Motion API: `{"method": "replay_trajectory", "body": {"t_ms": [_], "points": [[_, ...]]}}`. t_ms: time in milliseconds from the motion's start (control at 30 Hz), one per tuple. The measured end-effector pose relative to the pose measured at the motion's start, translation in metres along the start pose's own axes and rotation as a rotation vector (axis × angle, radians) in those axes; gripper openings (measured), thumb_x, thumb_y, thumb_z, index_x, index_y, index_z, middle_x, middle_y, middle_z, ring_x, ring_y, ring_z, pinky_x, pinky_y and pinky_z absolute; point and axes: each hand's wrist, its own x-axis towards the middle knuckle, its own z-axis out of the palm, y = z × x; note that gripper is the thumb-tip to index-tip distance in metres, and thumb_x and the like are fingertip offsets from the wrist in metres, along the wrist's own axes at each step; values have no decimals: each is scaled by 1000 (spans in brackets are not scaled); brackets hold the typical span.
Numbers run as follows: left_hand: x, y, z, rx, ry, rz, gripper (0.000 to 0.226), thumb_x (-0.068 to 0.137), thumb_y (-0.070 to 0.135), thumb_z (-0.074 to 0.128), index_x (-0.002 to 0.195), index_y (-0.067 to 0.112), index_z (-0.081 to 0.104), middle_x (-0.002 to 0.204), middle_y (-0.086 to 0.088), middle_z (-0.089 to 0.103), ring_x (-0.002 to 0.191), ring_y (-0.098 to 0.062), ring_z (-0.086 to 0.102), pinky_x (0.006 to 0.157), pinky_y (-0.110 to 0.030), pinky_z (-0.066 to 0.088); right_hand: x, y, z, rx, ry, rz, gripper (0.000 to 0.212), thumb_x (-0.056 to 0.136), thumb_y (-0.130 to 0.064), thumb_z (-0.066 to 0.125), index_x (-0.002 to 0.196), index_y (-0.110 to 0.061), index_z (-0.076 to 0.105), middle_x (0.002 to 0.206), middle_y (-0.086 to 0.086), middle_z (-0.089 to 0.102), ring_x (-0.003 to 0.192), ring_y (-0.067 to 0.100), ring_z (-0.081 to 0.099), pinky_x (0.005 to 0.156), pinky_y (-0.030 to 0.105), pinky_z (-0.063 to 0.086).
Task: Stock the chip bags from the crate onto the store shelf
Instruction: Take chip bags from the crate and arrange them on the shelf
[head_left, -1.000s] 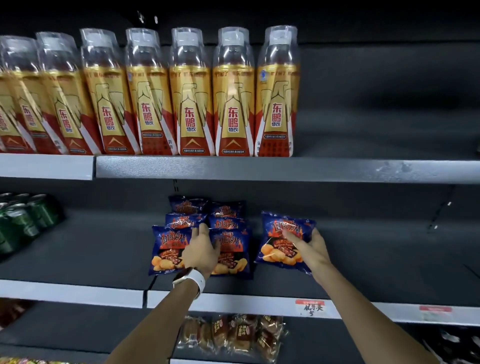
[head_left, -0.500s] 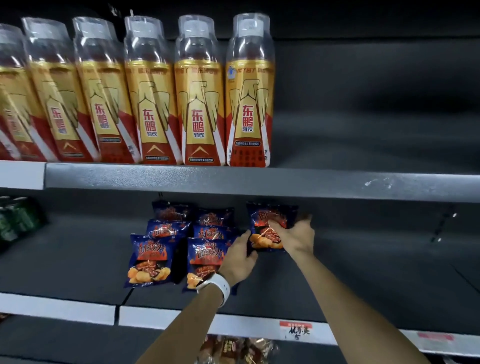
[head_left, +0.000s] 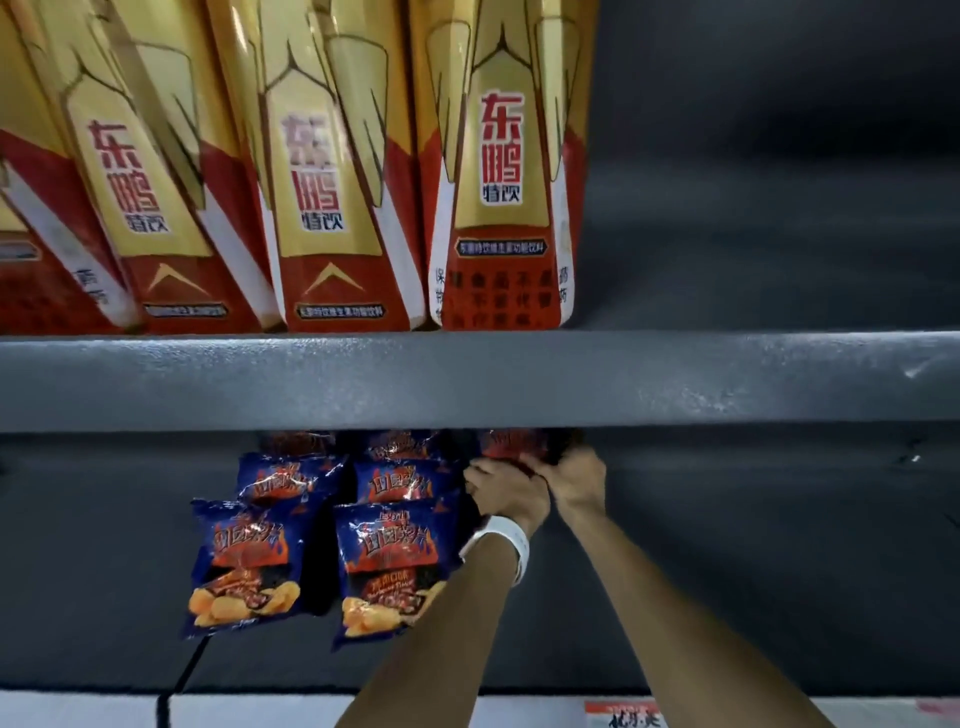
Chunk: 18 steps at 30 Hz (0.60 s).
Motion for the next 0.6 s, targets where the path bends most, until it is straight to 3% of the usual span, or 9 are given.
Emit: {"method": "replay_trajectory", "body": {"t_ms": [100, 267, 367, 500, 600], "points": [[-5, 2, 2, 45, -27, -54, 81, 97, 37, 43, 149, -10, 3, 152, -26, 16, 136, -39, 32, 112, -41, 32, -1, 7, 0, -31, -13, -60, 39, 79, -39, 81, 95, -6, 67, 95, 10, 74, 85, 22, 67, 57, 15, 35], [-7, 5, -1, 35, 36, -106, 82, 95, 37, 47, 148, -10, 5, 151, -26, 20, 135, -38, 35, 109, -42, 34, 0, 4, -1, -45, -83, -63, 40, 78, -45, 81, 68, -19, 51, 74, 3, 66, 74, 19, 62, 60, 21, 44], [-12, 3, 0, -1, 43, -126, 82, 96, 32, 47, 148, -9, 0, 155, -27, 16, 137, -39, 33, 111, -41, 31, -2, 4, 2, -19, -111, -47, 41, 74, -45, 85, 66, -18, 54, 78, 5, 70, 76, 18, 63, 70, 26, 50], [-20, -2, 0, -30, 66, -86, 81, 97, 28, 47, 147, -12, -3, 154, -27, 18, 137, -37, 34, 111, -37, 30, -8, 2, 2, -33, -101, -27, 51, 72, -47, 85, 58, -22, 43, 58, -6, 53, 60, 13, 51, 66, 27, 44], [-28, 0, -1, -65, 81, -69, 80, 98, 27, 46, 148, -12, -4, 155, -29, 16, 137, -38, 34, 111, -37, 30, -12, 0, 0, 5, -92, -16, 52, 67, -50, 87, 61, -17, 48, 57, -3, 55, 60, 14, 53, 66, 29, 48]]}}
